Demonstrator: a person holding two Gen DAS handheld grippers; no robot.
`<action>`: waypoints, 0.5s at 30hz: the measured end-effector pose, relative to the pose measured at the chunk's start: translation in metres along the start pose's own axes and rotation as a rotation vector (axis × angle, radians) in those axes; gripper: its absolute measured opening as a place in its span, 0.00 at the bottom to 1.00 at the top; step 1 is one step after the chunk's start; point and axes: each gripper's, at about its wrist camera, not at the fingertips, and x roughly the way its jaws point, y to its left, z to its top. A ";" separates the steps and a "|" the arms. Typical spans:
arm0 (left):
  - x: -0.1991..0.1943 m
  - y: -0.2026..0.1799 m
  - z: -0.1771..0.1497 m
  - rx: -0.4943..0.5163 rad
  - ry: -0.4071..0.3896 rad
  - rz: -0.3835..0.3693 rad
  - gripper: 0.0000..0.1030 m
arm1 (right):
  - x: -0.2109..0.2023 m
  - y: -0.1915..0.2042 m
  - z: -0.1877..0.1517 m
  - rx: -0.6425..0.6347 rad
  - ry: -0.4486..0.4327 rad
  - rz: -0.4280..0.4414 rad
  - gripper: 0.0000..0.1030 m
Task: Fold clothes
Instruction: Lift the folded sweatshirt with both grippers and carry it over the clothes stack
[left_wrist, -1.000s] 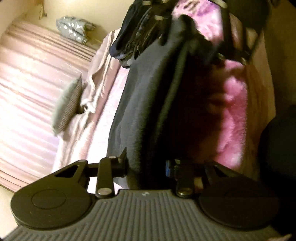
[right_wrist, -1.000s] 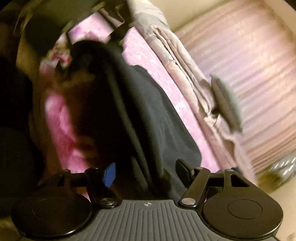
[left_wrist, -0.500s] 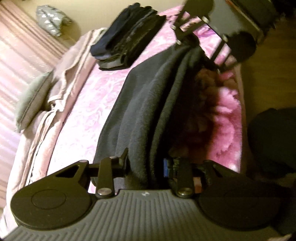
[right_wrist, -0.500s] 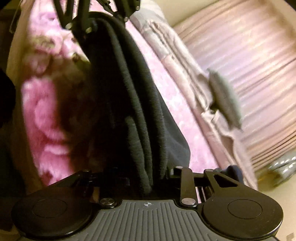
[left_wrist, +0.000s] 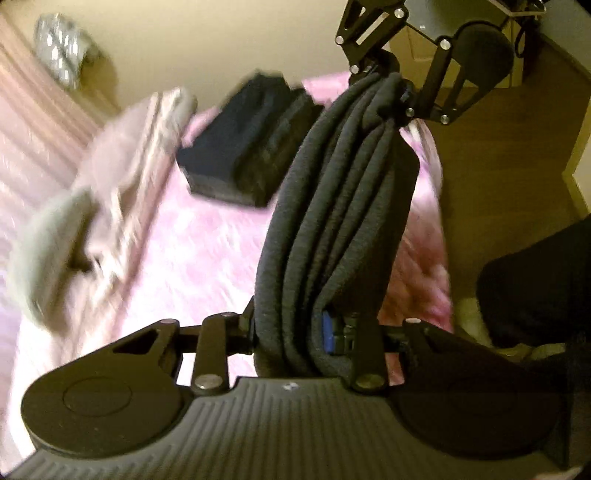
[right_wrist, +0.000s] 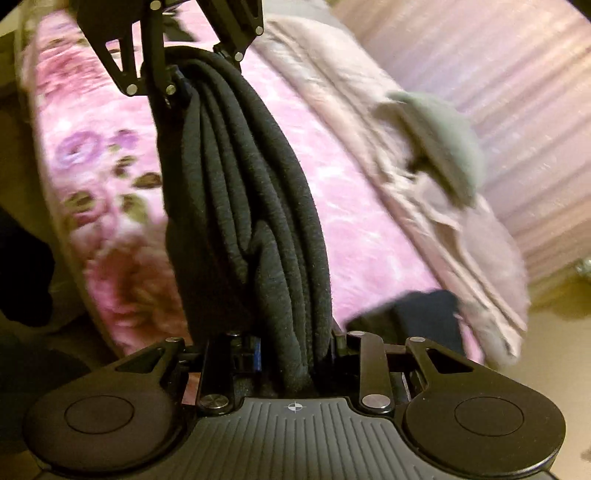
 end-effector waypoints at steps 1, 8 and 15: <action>0.004 0.013 0.015 0.021 -0.021 0.018 0.28 | -0.004 -0.018 -0.003 0.008 0.005 -0.033 0.29; 0.081 0.102 0.145 0.122 -0.156 0.169 0.28 | 0.003 -0.168 -0.058 0.028 0.014 -0.278 0.29; 0.219 0.170 0.246 0.198 -0.173 0.370 0.29 | 0.076 -0.324 -0.138 -0.012 -0.018 -0.400 0.29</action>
